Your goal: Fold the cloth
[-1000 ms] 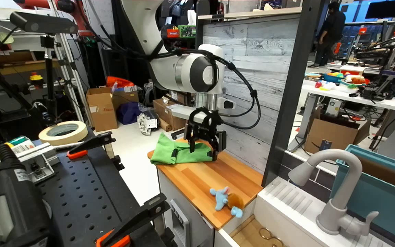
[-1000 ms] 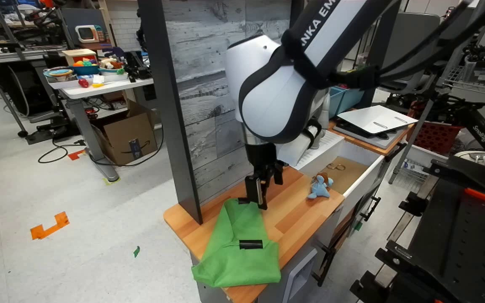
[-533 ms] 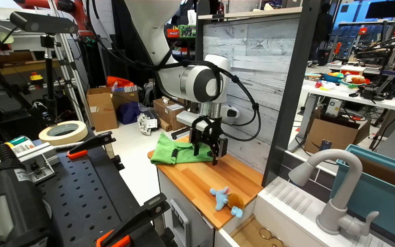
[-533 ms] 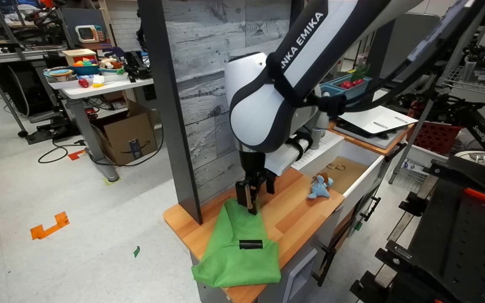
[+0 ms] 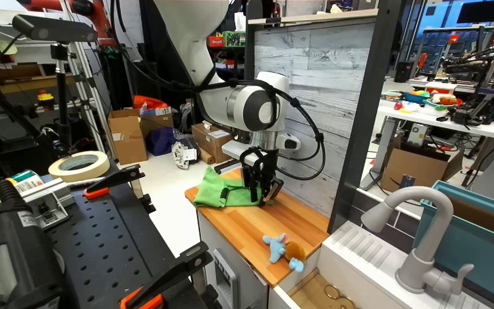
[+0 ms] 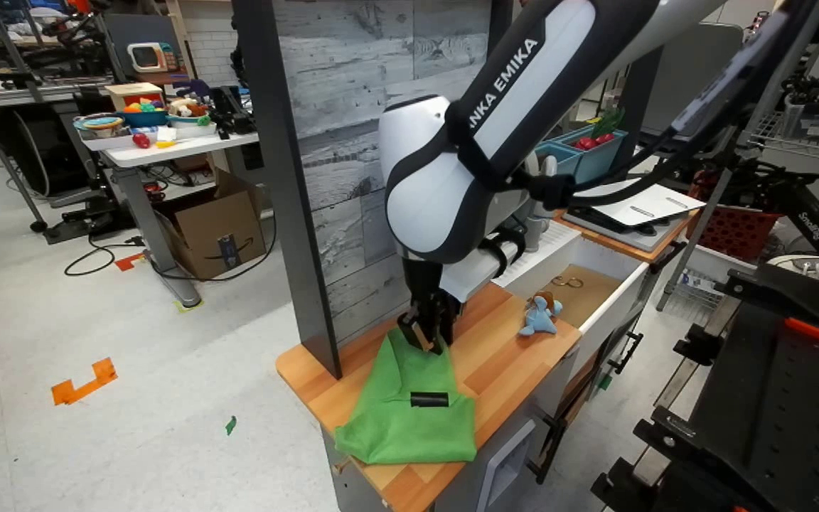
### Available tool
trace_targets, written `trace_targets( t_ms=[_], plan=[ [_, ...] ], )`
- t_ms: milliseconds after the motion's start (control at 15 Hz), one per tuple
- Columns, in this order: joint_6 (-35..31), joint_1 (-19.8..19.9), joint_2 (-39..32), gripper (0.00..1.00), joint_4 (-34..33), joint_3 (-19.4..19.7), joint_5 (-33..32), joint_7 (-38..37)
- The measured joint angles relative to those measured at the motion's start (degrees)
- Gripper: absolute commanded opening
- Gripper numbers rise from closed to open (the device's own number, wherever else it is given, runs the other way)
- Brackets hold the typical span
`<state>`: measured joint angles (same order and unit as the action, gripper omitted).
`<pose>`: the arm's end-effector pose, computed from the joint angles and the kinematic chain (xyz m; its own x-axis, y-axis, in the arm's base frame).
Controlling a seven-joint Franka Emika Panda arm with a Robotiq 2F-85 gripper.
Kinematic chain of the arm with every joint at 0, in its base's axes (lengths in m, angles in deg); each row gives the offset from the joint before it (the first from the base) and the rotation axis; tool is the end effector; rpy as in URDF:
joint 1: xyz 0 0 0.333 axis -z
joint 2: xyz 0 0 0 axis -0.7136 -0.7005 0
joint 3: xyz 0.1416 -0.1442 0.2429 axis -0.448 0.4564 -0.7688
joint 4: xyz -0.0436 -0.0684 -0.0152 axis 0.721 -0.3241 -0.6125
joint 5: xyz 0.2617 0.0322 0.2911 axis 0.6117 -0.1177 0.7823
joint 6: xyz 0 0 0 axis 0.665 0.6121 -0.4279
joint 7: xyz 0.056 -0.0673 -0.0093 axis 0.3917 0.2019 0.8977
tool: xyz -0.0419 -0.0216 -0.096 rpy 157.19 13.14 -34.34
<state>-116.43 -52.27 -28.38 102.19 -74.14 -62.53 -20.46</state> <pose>0.6592 0.0865 -0.0301 0.9785 0.1389 -0.1523 0.1471 -0.9881 0.0442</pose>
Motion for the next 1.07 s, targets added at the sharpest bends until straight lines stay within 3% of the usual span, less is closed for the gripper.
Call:
trace_targets(
  t_ms=[333, 667, 1067],
  plan=[
    [-4.92, -0.24, 1.67, 0.03, 3.46, 1.05, 0.0, -2.46],
    [-11.27, -0.7, 8.82, 0.03, 13.58, 3.17, -0.01, -5.47],
    [-11.81, -5.85, 19.53, 0.03, 25.42, 5.89, -1.47, -7.11]
  ],
)
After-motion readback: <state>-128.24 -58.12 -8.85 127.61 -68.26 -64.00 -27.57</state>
